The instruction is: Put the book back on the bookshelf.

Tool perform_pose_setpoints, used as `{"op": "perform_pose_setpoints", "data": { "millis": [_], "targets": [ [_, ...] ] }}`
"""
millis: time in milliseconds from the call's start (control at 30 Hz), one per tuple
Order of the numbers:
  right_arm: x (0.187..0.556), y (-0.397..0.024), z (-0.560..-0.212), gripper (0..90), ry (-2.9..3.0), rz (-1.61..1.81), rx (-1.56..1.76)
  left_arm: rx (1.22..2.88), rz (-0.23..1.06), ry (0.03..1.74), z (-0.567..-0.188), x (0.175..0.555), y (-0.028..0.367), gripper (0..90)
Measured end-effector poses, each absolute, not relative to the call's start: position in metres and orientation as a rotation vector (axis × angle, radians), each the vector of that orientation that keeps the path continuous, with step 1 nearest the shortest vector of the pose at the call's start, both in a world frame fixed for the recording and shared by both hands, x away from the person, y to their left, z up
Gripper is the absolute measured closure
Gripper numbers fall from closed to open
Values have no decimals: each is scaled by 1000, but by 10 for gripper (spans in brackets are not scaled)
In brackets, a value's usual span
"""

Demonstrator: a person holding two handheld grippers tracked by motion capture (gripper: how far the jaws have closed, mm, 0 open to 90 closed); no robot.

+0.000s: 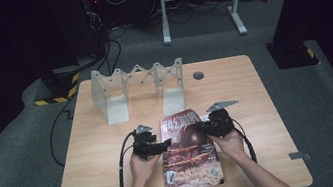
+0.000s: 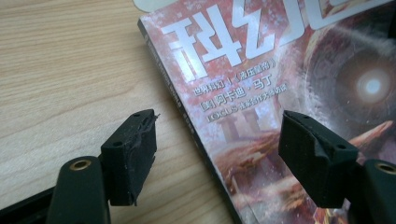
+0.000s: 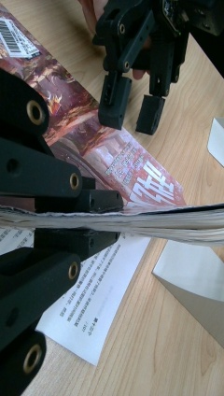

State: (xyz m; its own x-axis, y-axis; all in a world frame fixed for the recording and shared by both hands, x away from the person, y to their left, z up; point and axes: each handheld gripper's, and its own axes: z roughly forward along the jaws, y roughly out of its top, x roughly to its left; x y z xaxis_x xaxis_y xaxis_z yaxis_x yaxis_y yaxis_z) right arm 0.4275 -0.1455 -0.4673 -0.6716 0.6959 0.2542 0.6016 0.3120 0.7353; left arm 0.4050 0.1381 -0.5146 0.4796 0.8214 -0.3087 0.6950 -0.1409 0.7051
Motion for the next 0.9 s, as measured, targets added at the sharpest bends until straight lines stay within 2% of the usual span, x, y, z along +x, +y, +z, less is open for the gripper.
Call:
{"op": "perform_pose_setpoints", "data": {
  "millis": [400, 900],
  "targets": [
    [422, -148, -461, 839, 2451, 1344, 1182, 1869, 122, 1231, -522, 411, 137, 216],
    [418, -147, -454, 839, 2460, 1360, 1123, 1865, 81, 1186, -523, 415, 133, 198]
  ]
}}
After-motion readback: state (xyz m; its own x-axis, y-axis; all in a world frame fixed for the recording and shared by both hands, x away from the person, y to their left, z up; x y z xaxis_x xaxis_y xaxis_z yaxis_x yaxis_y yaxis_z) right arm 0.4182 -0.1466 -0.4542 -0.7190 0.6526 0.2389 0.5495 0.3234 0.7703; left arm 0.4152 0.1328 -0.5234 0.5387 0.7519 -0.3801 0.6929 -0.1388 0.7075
